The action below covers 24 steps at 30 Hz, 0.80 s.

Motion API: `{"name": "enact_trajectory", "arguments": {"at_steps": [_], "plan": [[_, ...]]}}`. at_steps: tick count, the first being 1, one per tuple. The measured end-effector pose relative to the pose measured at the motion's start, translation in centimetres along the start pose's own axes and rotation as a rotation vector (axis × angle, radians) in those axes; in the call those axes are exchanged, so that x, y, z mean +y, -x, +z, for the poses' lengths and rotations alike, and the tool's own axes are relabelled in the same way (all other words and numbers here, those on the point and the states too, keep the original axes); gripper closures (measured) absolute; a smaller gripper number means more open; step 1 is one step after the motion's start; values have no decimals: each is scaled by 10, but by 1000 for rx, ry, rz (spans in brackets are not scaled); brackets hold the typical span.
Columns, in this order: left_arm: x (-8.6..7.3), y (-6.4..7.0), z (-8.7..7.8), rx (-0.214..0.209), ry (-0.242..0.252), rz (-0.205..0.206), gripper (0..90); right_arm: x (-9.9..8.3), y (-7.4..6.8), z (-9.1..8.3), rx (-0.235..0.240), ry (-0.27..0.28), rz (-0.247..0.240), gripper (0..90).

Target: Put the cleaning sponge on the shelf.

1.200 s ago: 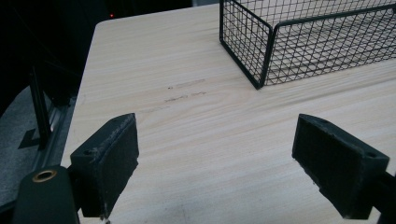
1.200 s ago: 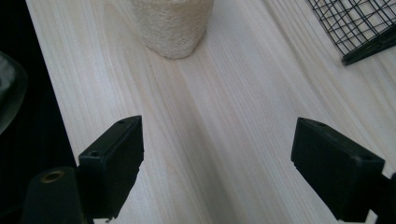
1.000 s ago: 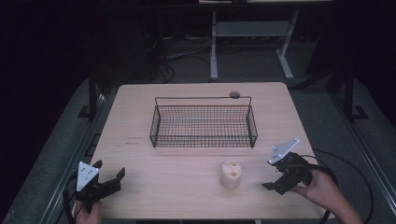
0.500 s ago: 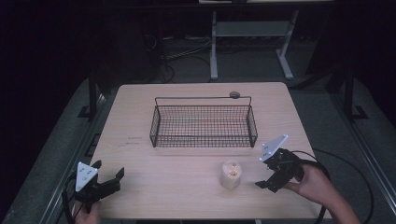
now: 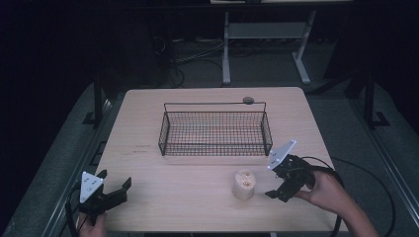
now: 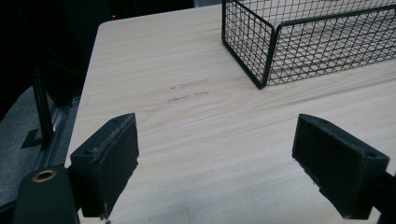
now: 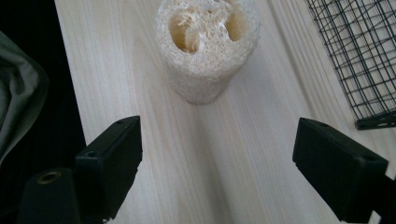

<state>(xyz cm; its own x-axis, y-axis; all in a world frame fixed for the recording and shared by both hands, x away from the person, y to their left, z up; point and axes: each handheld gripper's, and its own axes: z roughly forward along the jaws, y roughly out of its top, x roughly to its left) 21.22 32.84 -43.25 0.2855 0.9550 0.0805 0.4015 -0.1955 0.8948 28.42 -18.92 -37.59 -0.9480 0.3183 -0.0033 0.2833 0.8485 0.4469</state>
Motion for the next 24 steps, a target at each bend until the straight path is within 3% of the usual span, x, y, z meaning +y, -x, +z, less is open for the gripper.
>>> {"name": "enact_trajectory", "arguments": {"at_steps": [24], "plan": [[0, -1, -1, 4, 0, -5, 138, 32, -3, 11, 32, -33, -61, 150]]}}
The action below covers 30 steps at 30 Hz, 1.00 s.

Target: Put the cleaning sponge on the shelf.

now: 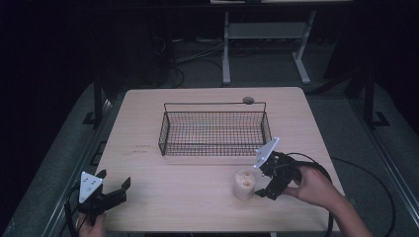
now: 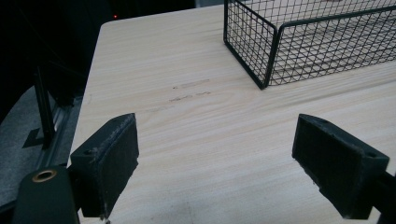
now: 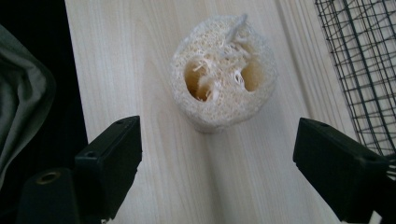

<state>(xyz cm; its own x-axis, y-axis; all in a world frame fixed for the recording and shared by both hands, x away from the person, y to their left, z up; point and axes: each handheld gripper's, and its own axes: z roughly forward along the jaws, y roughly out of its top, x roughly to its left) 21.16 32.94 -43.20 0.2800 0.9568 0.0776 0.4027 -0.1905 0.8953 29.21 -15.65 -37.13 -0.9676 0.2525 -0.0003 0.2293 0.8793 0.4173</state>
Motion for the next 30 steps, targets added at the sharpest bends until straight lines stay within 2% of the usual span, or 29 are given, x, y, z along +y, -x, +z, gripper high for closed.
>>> {"name": "enact_trajectory", "arguments": {"at_steps": [8, 30], "plan": [[0, -1, 0, 1, 3, -2, 138, 11, 1, 7, 15, -8, -20, 150], [0, -1, 0, -2, 1, -1, 138, 28, 9, 26, 58, -56, -24, 150]]}}
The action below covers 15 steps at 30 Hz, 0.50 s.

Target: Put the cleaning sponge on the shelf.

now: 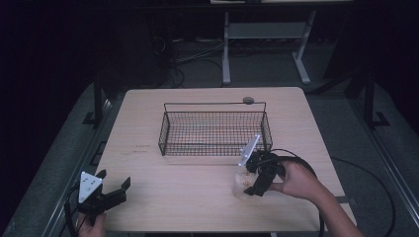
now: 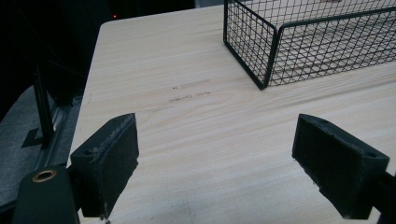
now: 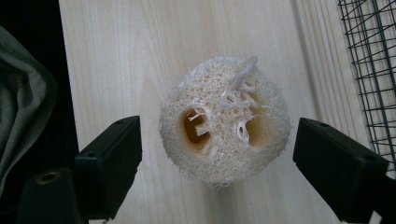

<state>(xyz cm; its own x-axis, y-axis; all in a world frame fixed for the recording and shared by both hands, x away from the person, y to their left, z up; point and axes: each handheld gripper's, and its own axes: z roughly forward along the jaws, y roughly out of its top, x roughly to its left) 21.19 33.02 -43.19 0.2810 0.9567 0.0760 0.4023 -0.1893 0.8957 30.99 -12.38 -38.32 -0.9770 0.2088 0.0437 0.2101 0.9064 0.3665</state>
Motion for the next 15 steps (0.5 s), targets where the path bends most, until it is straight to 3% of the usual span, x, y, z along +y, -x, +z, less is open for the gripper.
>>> {"name": "enact_trajectory", "arguments": {"at_steps": [15], "plan": [[0, 0, 0, -2, 0, 0, 138, 5, 6, 10, 23, -23, 5, 153]]}}
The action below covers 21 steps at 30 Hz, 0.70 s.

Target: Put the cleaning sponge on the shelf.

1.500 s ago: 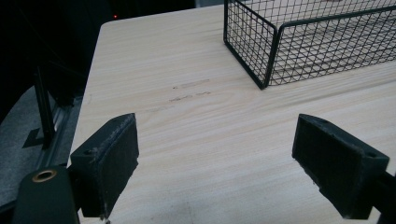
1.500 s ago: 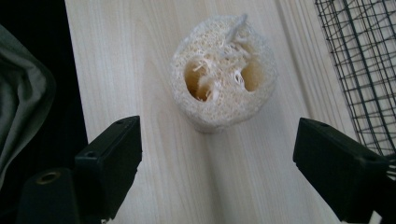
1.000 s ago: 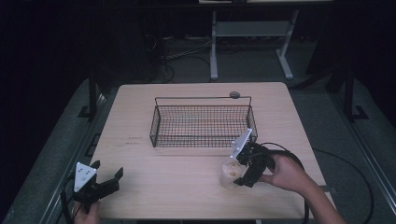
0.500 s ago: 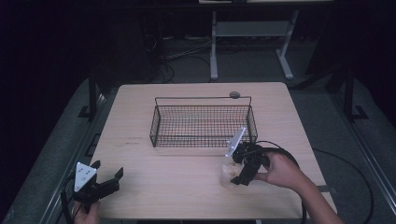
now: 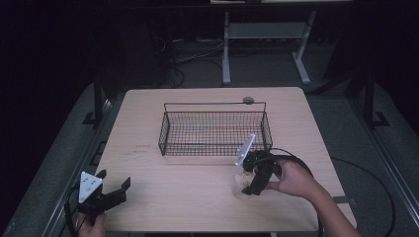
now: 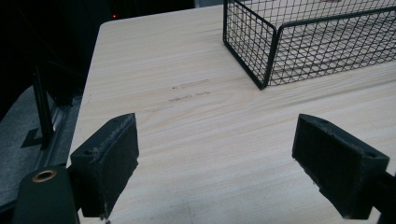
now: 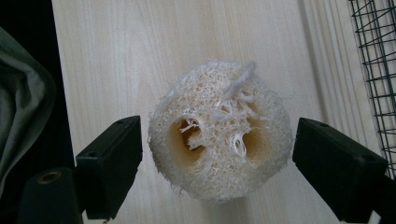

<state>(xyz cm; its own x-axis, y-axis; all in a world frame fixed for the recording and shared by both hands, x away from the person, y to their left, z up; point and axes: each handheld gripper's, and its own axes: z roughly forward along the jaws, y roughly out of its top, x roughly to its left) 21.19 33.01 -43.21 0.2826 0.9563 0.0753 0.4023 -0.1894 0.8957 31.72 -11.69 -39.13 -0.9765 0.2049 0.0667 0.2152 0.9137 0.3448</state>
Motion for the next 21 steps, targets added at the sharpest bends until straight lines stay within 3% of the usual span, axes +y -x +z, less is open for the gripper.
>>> {"name": "enact_trajectory", "arguments": {"at_steps": [21], "plan": [[0, 0, 0, 0, -1, -1, 138, 3, 3, 5, 16, -31, -3, 240]]}}
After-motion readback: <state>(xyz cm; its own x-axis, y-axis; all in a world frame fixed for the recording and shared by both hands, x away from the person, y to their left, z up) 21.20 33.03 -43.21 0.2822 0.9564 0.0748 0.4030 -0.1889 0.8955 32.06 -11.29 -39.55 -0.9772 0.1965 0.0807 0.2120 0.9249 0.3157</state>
